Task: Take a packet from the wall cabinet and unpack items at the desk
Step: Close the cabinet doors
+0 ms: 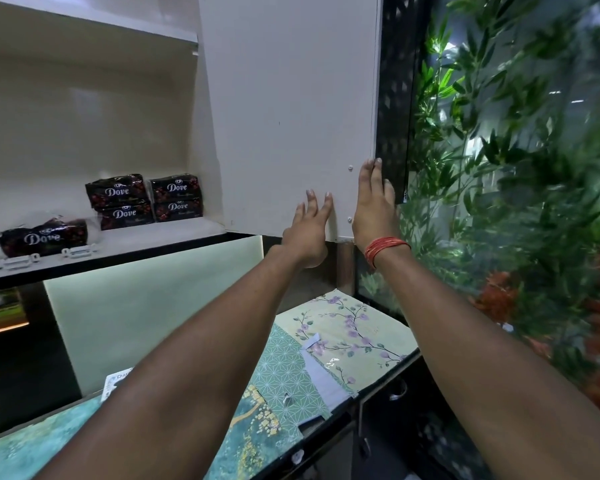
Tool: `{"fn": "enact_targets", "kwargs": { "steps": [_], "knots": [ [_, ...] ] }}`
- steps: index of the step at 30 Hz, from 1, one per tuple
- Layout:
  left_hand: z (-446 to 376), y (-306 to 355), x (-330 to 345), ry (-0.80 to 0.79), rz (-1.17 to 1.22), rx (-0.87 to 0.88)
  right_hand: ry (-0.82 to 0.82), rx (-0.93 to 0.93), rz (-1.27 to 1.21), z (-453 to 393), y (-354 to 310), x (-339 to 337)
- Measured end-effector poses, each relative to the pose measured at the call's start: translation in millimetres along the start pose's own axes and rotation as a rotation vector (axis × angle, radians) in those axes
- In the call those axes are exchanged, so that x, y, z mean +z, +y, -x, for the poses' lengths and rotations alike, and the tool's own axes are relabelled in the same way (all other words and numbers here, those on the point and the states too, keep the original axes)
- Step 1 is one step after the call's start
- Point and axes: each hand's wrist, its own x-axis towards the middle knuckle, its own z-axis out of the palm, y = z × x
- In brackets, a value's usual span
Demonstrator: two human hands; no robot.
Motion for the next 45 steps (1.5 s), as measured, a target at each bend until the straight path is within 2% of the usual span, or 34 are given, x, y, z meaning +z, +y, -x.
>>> {"fn": "enact_targets", "kwargs": {
  "steps": [8,15,20,29,36,45],
  "knots": [
    [5.6,-3.1,2.1,0.037,0.104,0.039,0.058,-0.013,-0.044,6.0,-5.4,0.3],
    [17.8,-6.1,11.2,0.232,0.217,0.065,0.184,-0.025,-0.088,24.7,-18.4,-10.1],
    [28.0,1.5,18.8,0.353,0.308,0.021,0.218,-0.061,-0.143,40.3,-26.1,-14.1],
    [36.6,8.8,13.2,0.366,0.347,0.027,0.222,-0.056,-0.111,48.7,-28.0,-15.5],
    [41.1,-4.2,16.8,0.383,0.359,0.011,0.312,-0.243,0.039,59.3,-53.6,-19.7],
    [79.1,-62.5,-5.4,0.411,0.395,-0.135,0.089,-0.237,-0.443,70.6,-109.9,1.9]
  ]
}}
